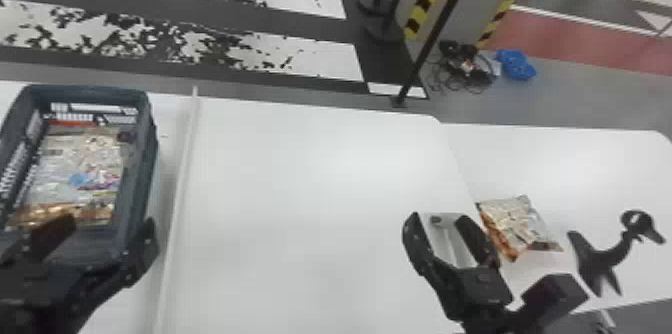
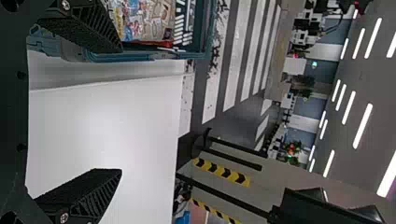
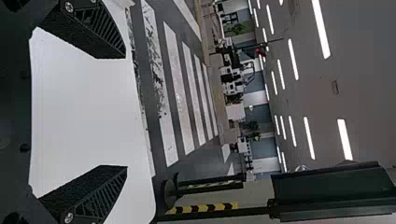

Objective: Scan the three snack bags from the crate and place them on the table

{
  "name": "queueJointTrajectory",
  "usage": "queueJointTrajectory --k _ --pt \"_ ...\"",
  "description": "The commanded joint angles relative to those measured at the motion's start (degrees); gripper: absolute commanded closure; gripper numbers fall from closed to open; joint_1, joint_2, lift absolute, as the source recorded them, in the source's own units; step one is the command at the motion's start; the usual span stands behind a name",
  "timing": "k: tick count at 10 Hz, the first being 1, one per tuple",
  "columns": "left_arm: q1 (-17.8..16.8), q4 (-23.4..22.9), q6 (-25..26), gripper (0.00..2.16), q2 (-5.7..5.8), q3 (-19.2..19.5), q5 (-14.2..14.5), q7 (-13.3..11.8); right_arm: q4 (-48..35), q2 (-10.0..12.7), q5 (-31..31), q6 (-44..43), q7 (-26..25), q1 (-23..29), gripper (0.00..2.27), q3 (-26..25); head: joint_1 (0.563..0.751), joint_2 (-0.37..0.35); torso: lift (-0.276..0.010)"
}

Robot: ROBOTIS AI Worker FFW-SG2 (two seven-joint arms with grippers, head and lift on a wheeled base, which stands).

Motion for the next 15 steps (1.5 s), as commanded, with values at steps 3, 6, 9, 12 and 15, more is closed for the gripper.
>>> queueJointTrajectory --k 3,6,9,12,15 --pt "-15.1 0.4 22.1 0.08 -0.40 3.4 2.3 6.1 1.9 -3.6 -0.5 -0.1 1.2 -2.4 0.11 -0.9 0.695 -0.208 -0.037" --pt "-24.2 5.0 25.9 0.09 -0.40 4.6 1.9 7.6 4.1 -4.1 -0.4 0.1 1.9 -3.7 0.11 -0.4 0.695 -0.167 -0.037" --pt "-34.7 13.6 32.6 0.09 0.30 7.9 0.9 7.6 5.9 -4.5 -0.4 0.4 2.9 -4.1 0.11 -0.3 0.695 -0.116 -0.037" --pt "-38.1 21.6 32.5 0.09 1.27 8.1 -0.1 7.6 7.4 -4.6 -1.0 0.9 3.5 -4.5 0.11 -0.6 0.695 -0.076 -0.037" --pt "-40.7 27.0 32.3 0.09 2.85 7.1 -1.8 7.1 7.8 -4.8 -2.1 1.3 4.3 -4.3 0.11 -0.8 0.695 -0.061 -0.037"
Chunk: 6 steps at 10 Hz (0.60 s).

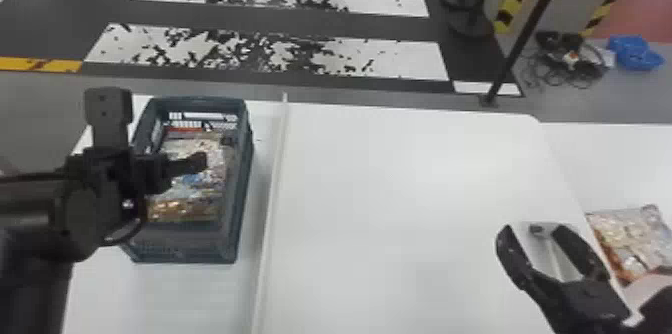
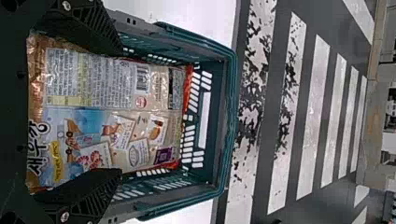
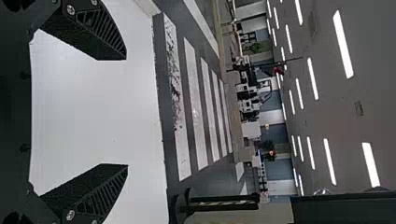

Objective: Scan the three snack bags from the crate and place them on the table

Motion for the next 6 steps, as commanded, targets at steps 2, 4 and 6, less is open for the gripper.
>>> queueJointTrajectory --k 2,4,6 --pt "-3.2 5.7 0.4 0.09 1.52 -0.6 -0.4 -1.5 0.9 0.1 -2.0 -0.7 1.7 0.6 0.11 -0.6 0.695 -0.055 -0.037" --pt "-4.6 8.5 0.2 0.09 1.87 -1.9 -0.6 -1.6 0.9 0.1 -2.5 -1.2 2.4 1.4 0.11 -0.8 0.695 -0.053 -0.037" --pt "-5.2 8.4 0.4 0.09 1.70 -3.1 -1.1 -1.5 0.7 0.1 -3.1 -1.4 2.6 1.5 0.11 -1.6 0.695 -0.064 -0.037"
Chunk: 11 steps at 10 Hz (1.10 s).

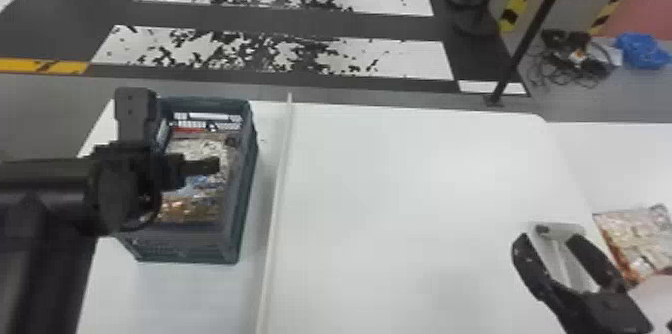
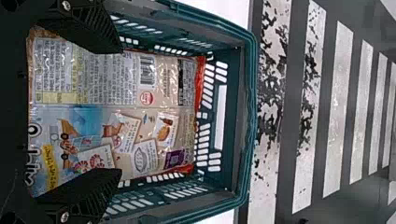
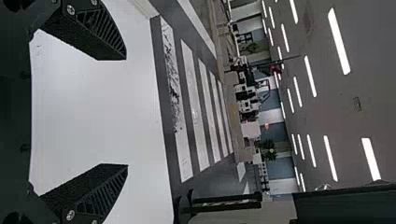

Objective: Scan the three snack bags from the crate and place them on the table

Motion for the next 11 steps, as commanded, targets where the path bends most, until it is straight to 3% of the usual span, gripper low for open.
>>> queueJointTrajectory --k 1,4,5,6,7,8,9,11 --pt "-0.8 1.3 0.0 0.09 -0.16 -0.7 -0.2 0.0 0.0 0.0 -0.3 0.0 0.3 0.1 0.11 -0.7 0.695 -0.076 -0.037" --pt "-2.0 6.7 -0.9 0.17 -0.60 -2.3 -1.7 -0.7 0.2 0.0 -1.5 -0.2 1.4 0.2 0.11 -1.8 0.695 -0.102 -0.037" --pt "-2.4 8.3 -1.0 1.00 -0.60 -2.0 -2.2 -3.3 0.4 0.0 -2.0 -0.2 1.8 0.3 0.11 -2.2 0.695 -0.106 -0.037" --pt "-2.5 9.0 -1.2 1.44 -0.60 -1.2 -2.0 -4.3 0.7 0.0 -2.2 -0.7 2.2 0.3 0.11 -2.4 0.695 -0.119 -0.037" --pt "-1.3 8.6 -6.1 1.98 -0.51 -1.0 -2.3 -5.5 0.9 0.0 -2.2 -1.1 2.2 0.2 0.11 -2.4 0.695 -0.125 -0.037" --pt "0.8 6.5 -8.6 2.13 -0.60 -0.3 -1.7 -3.4 1.0 0.2 -2.2 -1.1 2.9 0.2 0.11 -2.4 0.695 -0.128 -0.037" --pt "3.3 3.4 -10.9 2.13 -0.60 1.1 0.4 -3.5 1.2 0.3 -2.4 -1.3 3.0 0.4 0.11 -2.4 0.695 -0.121 -0.037" --pt "6.7 -1.0 -12.5 2.13 -0.60 2.4 0.9 -4.1 1.1 0.5 -3.2 -5.3 3.6 1.9 0.11 -2.4 0.695 -0.107 -0.037"
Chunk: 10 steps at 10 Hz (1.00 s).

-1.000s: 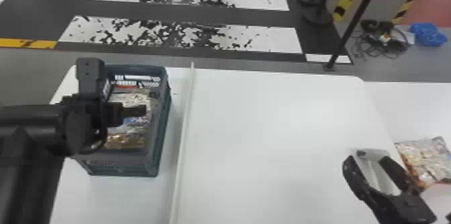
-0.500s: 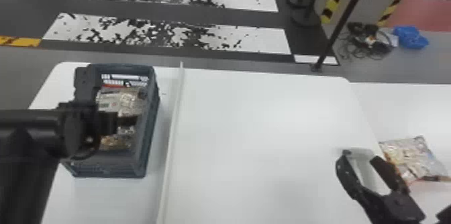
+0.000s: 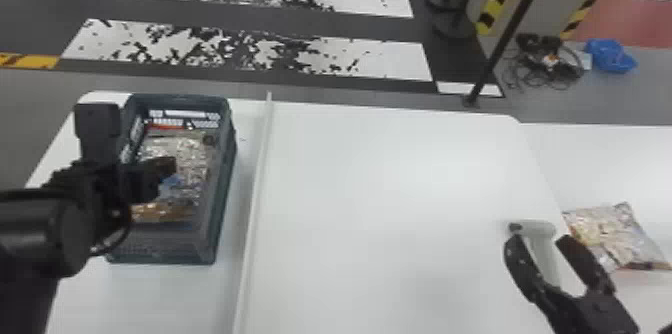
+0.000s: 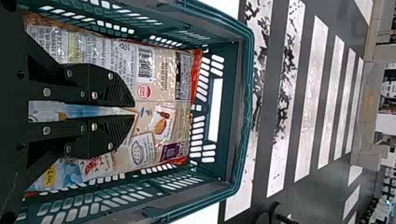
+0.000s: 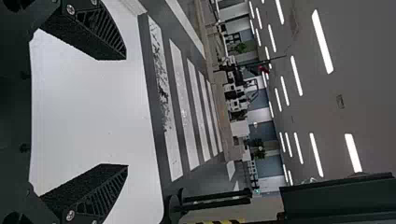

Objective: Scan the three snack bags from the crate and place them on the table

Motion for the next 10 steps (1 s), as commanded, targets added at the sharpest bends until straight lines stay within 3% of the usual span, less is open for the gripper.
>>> queueJointTrajectory --k 1,2,3,7,10 --pt "1.2 -1.5 1.0 2.13 0.09 0.3 0.7 0.7 -0.3 0.0 -0.4 -1.8 0.2 1.0 0.11 -0.1 0.695 -0.107 -0.037" --pt "1.1 -2.6 3.3 0.96 0.09 -0.5 0.6 4.0 -0.6 0.0 -0.4 -2.2 0.3 1.6 0.11 -0.3 0.695 -0.106 -0.037" --pt "0.5 -2.6 5.8 0.00 0.18 -0.9 0.1 4.6 -0.6 0.0 -0.8 -2.2 0.9 1.9 0.11 -0.5 0.695 -0.099 -0.037" --pt "-6.8 -0.4 19.8 0.07 0.00 -1.2 -1.0 3.9 0.1 0.0 -2.1 -2.3 2.8 2.2 0.10 -1.8 0.695 -0.115 -0.037" --pt "-11.9 8.7 22.3 0.07 0.00 -2.5 -3.0 3.7 0.6 0.1 -2.1 -2.2 2.9 2.0 0.10 -1.8 0.695 -0.122 -0.037"
